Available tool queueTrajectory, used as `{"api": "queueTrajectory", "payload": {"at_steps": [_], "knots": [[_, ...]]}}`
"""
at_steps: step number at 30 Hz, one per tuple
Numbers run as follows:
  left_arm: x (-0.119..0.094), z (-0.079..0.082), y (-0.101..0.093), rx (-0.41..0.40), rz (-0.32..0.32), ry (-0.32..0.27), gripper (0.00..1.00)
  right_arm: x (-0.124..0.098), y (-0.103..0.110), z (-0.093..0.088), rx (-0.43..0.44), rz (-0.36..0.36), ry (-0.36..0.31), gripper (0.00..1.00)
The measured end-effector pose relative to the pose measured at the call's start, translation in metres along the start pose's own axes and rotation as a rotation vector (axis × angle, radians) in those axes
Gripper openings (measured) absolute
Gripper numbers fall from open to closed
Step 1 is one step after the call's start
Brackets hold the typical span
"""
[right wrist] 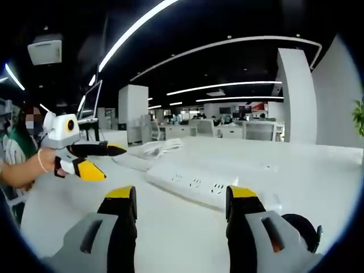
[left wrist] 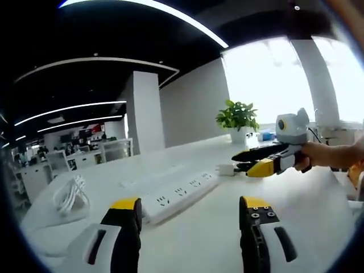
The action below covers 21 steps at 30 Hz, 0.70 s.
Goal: Straighten the power strip on the desk, plug the charger into it
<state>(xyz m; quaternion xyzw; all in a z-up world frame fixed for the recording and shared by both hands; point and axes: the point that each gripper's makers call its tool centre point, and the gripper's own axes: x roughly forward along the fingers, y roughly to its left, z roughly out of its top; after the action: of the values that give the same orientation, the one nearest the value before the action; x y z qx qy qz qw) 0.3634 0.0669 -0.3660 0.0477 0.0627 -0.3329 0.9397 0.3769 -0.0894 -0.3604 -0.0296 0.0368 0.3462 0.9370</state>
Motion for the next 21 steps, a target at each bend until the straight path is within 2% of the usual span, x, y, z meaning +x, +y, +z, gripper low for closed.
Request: {"api": "queueTrajectory", "payload": {"at_steps": [10,16,21], "knots": [[-0.022,0.006,0.006,-0.012,0.041,-0.026,0.69,-0.028,-0.001,0.007,-0.03,0.011,-0.025,0.63],[-0.031,0.007,0.009,-0.017,0.055,-0.046,0.68,-0.047,-0.009,0.001,-0.061,-0.025,-0.026,0.62],[-0.039,0.005,0.008,-0.015,0.064,-0.057,0.66,-0.063,-0.015,-0.004,-0.035,-0.039,-0.029,0.6]]}}
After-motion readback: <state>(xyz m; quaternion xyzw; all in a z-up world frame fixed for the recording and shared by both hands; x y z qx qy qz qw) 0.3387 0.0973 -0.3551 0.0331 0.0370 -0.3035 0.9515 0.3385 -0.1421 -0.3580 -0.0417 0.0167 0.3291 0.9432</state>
